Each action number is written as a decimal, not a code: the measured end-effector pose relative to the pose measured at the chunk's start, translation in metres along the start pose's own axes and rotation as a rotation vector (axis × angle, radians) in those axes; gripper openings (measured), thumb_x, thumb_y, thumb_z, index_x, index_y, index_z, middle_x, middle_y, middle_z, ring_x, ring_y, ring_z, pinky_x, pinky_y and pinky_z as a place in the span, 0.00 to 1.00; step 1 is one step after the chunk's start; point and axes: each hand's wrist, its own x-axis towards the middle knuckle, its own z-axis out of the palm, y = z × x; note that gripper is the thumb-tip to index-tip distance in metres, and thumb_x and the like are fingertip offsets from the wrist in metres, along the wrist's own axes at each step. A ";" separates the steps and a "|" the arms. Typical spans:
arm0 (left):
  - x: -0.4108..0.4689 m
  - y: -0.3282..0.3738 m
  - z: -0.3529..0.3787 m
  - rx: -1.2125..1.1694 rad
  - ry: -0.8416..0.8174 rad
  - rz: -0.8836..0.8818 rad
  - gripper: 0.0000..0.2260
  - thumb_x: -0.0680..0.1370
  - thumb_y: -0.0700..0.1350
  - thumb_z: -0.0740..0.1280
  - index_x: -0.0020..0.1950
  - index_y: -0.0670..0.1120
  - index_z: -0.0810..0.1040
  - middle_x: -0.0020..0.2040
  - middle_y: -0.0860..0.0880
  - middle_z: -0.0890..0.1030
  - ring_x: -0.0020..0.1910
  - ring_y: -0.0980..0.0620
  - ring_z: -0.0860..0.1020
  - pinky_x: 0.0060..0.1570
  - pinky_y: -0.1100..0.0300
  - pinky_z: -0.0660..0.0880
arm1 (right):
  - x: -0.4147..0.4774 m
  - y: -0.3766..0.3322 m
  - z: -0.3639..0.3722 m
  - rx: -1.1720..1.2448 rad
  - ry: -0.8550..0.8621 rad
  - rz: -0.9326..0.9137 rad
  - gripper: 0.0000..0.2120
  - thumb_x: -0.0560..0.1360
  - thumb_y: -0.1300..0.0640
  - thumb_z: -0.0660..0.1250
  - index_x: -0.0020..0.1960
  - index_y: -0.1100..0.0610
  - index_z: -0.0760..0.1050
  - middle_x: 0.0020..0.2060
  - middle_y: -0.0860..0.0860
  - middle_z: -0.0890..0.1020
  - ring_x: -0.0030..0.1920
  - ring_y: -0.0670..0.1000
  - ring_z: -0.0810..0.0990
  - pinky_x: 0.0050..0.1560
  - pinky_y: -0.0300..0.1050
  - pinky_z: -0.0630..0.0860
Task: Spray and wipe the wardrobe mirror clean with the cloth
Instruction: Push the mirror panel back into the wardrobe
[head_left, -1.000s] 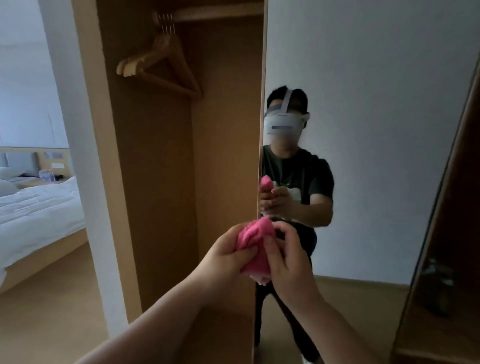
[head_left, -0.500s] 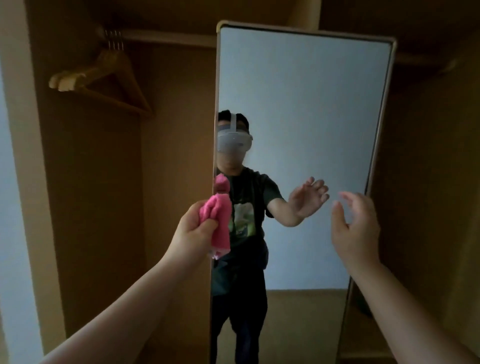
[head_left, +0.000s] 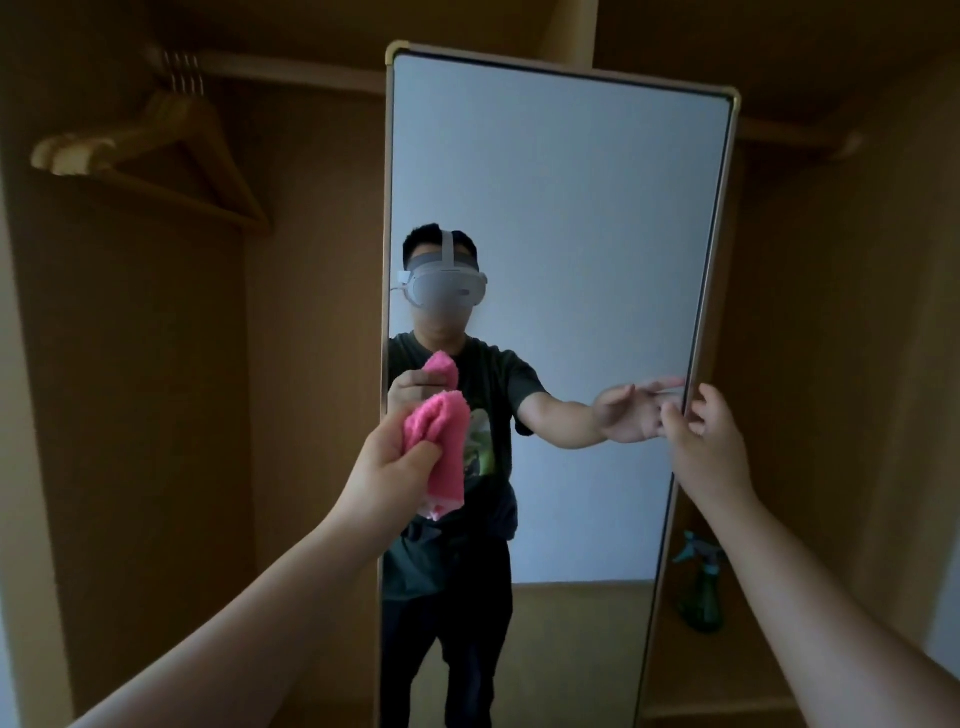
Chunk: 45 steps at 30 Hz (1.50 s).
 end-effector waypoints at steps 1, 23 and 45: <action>0.000 0.000 0.000 0.010 0.001 0.002 0.17 0.77 0.32 0.61 0.53 0.54 0.76 0.43 0.50 0.82 0.39 0.57 0.82 0.34 0.65 0.78 | 0.001 0.002 -0.002 0.002 0.012 0.009 0.28 0.79 0.46 0.59 0.76 0.53 0.57 0.70 0.54 0.71 0.67 0.56 0.72 0.57 0.48 0.70; -0.003 0.002 0.005 0.055 -0.075 0.001 0.15 0.78 0.36 0.62 0.53 0.58 0.73 0.50 0.49 0.80 0.48 0.50 0.80 0.40 0.58 0.80 | -0.096 -0.032 -0.022 -0.035 0.193 -0.427 0.23 0.80 0.53 0.57 0.75 0.56 0.63 0.62 0.51 0.76 0.60 0.43 0.75 0.57 0.35 0.73; -0.001 0.002 -0.016 -0.007 -0.030 -0.042 0.14 0.76 0.36 0.60 0.52 0.54 0.74 0.47 0.41 0.80 0.38 0.43 0.81 0.31 0.46 0.79 | -0.130 -0.092 0.027 -0.437 0.390 -0.874 0.26 0.78 0.51 0.65 0.70 0.64 0.66 0.58 0.64 0.78 0.57 0.60 0.78 0.52 0.52 0.79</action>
